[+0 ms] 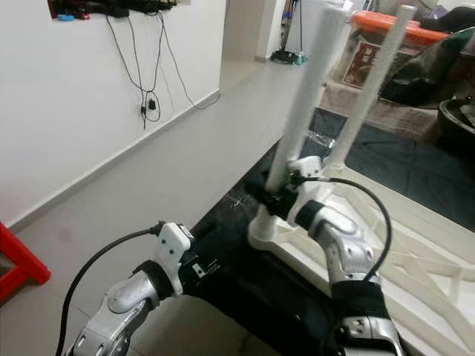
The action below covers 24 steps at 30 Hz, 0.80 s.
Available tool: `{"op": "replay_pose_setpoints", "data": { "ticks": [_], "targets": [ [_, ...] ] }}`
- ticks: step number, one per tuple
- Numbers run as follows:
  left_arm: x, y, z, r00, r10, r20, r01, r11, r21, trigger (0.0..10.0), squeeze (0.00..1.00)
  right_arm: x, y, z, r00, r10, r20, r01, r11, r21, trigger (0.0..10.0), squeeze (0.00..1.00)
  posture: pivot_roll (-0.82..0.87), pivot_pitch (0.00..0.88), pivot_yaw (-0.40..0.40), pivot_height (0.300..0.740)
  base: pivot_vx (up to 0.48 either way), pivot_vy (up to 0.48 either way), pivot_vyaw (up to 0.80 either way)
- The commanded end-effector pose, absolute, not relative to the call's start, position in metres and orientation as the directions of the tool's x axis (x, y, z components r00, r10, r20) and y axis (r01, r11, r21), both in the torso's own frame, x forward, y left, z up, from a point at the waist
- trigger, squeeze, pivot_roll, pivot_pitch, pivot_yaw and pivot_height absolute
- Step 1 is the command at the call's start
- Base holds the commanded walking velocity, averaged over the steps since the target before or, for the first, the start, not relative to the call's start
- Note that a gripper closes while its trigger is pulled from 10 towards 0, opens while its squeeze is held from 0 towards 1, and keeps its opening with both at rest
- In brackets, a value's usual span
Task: Building children table
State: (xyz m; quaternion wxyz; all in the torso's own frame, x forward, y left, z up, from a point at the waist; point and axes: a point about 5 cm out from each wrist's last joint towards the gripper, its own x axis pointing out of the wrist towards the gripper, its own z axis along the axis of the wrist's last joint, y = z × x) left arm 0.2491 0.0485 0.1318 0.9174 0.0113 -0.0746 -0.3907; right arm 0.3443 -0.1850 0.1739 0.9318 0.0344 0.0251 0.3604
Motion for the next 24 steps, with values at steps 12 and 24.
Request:
{"op": "replay_pose_setpoints", "data": {
  "ticks": [12,24],
  "targets": [
    [0.247,0.048,0.130,0.681,-0.723,0.116,0.719,0.690,0.078,10.0,0.00,0.335,-0.188,0.161,0.819,0.572,-0.047,-0.566,0.819,0.098,10.0,0.00,0.16,0.000,-0.106,0.740,0.000,0.000,0.00],
    [0.250,0.049,0.129,0.678,-0.726,0.111,0.723,0.687,0.078,10.0,0.00,0.279,-0.227,0.140,0.965,0.253,0.069,-0.262,0.949,0.174,10.0,0.00,0.13,0.000,-0.092,0.740,0.000,0.000,0.00]
  ]
}}
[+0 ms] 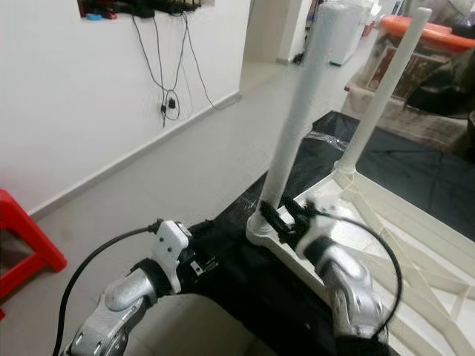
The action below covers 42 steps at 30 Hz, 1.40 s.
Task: Building children table
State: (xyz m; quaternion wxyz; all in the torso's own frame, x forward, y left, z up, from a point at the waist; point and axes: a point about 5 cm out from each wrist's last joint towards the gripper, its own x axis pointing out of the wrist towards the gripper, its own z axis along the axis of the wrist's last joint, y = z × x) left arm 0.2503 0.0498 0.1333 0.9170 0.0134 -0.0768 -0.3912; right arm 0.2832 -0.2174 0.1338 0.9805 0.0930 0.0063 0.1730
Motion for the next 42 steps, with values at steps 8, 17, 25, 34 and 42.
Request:
{"op": "replay_pose_setpoints", "data": {
  "ticks": [8,17,25,34,42],
  "targets": [
    [0.251,0.049,0.130,0.681,-0.724,0.112,0.720,0.689,0.080,10.0,0.00,0.250,-0.213,0.124,0.984,0.171,0.053,-0.179,0.959,0.220,10.0,0.00,0.13,0.000,-0.090,0.740,0.000,0.000,-0.58],
    [0.251,0.050,0.130,0.681,-0.724,0.110,0.720,0.689,0.077,10.0,0.00,0.242,-0.221,0.127,0.998,-0.009,0.055,-0.004,0.973,0.230,10.0,0.00,0.12,0.000,-0.088,0.740,0.000,0.000,-0.77],
    [0.254,0.050,0.126,0.697,-0.712,0.088,0.708,0.702,0.075,10.0,0.00,0.243,-0.225,0.133,0.987,-0.144,0.068,0.127,0.969,0.213,10.0,0.00,0.12,0.000,-0.088,0.740,0.000,0.000,-0.77],
    [0.254,0.050,0.123,0.694,-0.716,0.076,0.713,0.698,0.069,10.0,0.00,0.245,-0.210,0.128,0.981,-0.191,0.046,0.178,0.964,0.198,10.0,0.00,0.12,0.000,-0.082,0.740,0.000,0.032,-0.77],
    [0.257,0.051,0.120,0.711,-0.701,0.048,0.698,0.713,0.071,10.0,0.00,0.253,-0.202,0.136,0.983,-0.168,0.075,0.152,0.970,0.192,10.0,0.00,0.12,0.000,-0.083,0.740,0.000,0.146,-0.77]
  ]
}}
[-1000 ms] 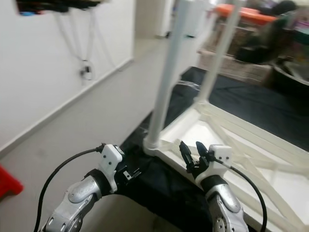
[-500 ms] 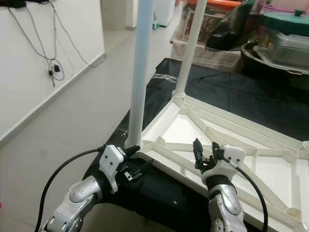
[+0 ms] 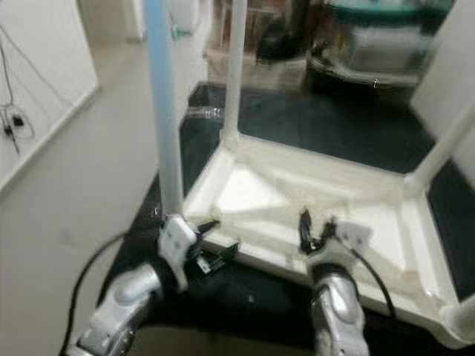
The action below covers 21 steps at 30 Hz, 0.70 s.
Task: Building children table
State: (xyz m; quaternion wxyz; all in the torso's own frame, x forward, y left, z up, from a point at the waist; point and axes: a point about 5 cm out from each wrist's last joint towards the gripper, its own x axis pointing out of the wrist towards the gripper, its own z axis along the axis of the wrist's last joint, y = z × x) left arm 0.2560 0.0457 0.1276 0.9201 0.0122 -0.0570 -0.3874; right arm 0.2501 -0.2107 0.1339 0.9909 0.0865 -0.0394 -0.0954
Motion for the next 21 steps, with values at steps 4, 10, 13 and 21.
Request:
{"op": "replay_pose_setpoints", "data": {
  "ticks": [4,10,13,21],
  "targets": [
    [0.256,0.051,0.120,0.706,-0.706,0.049,0.703,0.708,0.072,10.0,0.00,0.255,-0.203,0.138,0.983,-0.169,0.077,0.152,0.970,0.189,10.0,0.00,0.12,0.000,-0.085,0.740,0.000,0.000,-0.38],
    [0.256,0.051,0.120,0.705,-0.707,0.051,0.703,0.707,0.072,10.0,0.00,0.263,-0.207,0.139,0.992,-0.113,0.059,0.102,0.981,0.164,10.0,0.00,0.12,0.000,-0.083,0.740,0.000,0.000,0.00],
    [0.256,0.051,0.121,0.708,-0.704,0.058,0.700,0.710,0.076,10.0,0.00,0.269,-0.203,0.137,0.989,0.146,-0.003,-0.142,0.968,0.208,10.0,0.00,0.12,0.000,-0.087,0.740,0.000,0.000,0.00],
    [0.254,0.059,0.122,0.712,-0.700,0.044,0.693,0.712,0.113,10.0,0.00,0.284,-0.198,0.151,0.876,0.482,-0.011,-0.474,0.866,0.160,10.0,1.00,0.12,0.000,-0.089,0.740,0.000,0.000,0.00]
  ]
}}
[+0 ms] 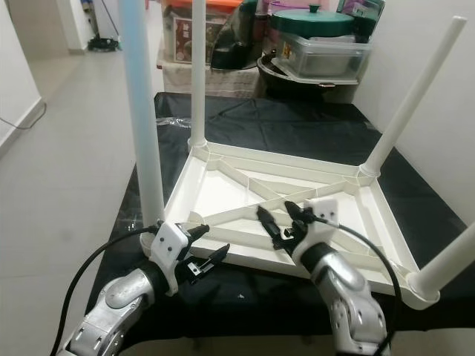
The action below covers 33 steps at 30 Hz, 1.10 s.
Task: Building children table
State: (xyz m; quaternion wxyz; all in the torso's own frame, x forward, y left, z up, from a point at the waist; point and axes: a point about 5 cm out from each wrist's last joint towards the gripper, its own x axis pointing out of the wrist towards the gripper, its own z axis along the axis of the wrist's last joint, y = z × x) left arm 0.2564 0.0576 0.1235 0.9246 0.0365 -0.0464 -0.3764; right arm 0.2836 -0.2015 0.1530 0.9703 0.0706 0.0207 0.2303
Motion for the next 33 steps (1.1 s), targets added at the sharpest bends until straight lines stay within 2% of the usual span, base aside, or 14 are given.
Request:
{"op": "replay_pose_setpoints", "data": {
  "ticks": [1,2,3,4,8,12,13,15,19,22,29,33],
  "targets": [
    [0.252,0.064,0.119,0.719,-0.695,0.019,0.686,0.714,0.141,10.0,0.00,0.288,-0.193,0.156,0.839,0.544,-0.007,-0.537,0.832,0.138,10.0,1.00,0.14,0.000,-0.095,0.740,0.000,0.000,0.00],
    [0.252,0.064,0.119,0.719,-0.695,0.019,0.686,0.714,0.141,10.0,0.00,0.288,-0.193,0.156,0.839,0.544,-0.007,-0.537,0.832,0.138,10.0,1.00,0.14,0.000,-0.095,0.740,0.000,0.000,0.00],
    [0.249,0.076,0.111,0.738,-0.675,-0.027,0.666,0.721,0.193,10.0,0.00,0.294,-0.184,0.164,0.763,0.646,0.000,-0.643,0.759,0.106,10.0,0.00,0.15,0.000,-0.102,0.740,0.000,0.000,0.00],
    [0.248,0.081,0.108,0.747,-0.663,-0.045,0.656,0.724,0.215,10.0,0.00,0.297,-0.180,0.168,0.729,0.684,0.003,-0.681,0.726,0.094,10.0,0.00,0.15,0.000,-0.102,0.740,0.000,0.000,0.00],
    [0.244,0.093,0.107,0.775,-0.631,-0.041,0.619,0.743,0.256,10.0,0.00,0.309,-0.173,0.173,0.696,0.718,-0.001,-0.715,0.694,0.087,10.0,0.00,0.16,0.000,-0.113,0.740,0.000,0.000,0.00],
    [0.240,0.100,0.102,0.794,-0.603,-0.080,0.599,0.750,0.281,10.0,0.00,0.323,-0.170,0.165,0.727,0.679,-0.107,-0.680,0.733,0.035,10.0,0.00,0.19,0.000,-0.129,0.740,0.000,0.000,0.00],
    [0.239,0.099,0.102,0.785,-0.613,-0.087,0.611,0.744,0.270,10.0,0.00,0.322,-0.168,0.159,0.709,0.685,-0.168,-0.693,0.721,0.011,10.0,0.00,0.19,0.000,-0.127,0.740,0.000,0.000,0.00],
    [0.234,0.091,0.103,0.739,-0.668,-0.090,0.667,0.706,0.237,10.0,0.00,0.313,-0.165,0.145,0.624,0.727,-0.287,-0.756,0.655,0.016,10.0,0.00,0.18,0.000,-0.119,0.740,0.000,0.000,0.00],
    [0.230,0.086,0.104,0.703,-0.706,-0.086,0.705,0.676,0.216,10.0,0.00,0.308,-0.167,0.137,0.568,0.741,-0.357,-0.785,0.618,0.034,10.0,0.00,0.17,0.000,-0.116,0.740,0.000,0.000,0.00],
    [0.224,0.082,0.106,0.665,-0.743,-0.080,0.741,0.641,0.201,10.0,0.00,0.303,-0.176,0.128,0.486,0.743,-0.460,-0.822,0.568,0.049,10.0,0.00,0.16,0.000,-0.110,0.740,0.000,0.000,0.00],
    [0.222,0.083,0.107,0.672,-0.737,-0.078,0.734,0.648,0.202,10.0,0.00,0.306,-0.180,0.118,0.441,0.691,-0.573,-0.837,0.548,0.016,10.0,0.00,0.16,0.000,-0.119,0.740,0.000,0.000,0.00],
    [0.220,0.084,0.107,0.681,-0.728,-0.080,0.727,0.660,0.189,10.0,0.00,0.303,-0.180,0.107,0.377,0.639,-0.670,-0.864,0.504,-0.005,10.0,0.00,0.16,0.000,-0.124,0.740,0.000,0.000,0.00]
  ]
}}
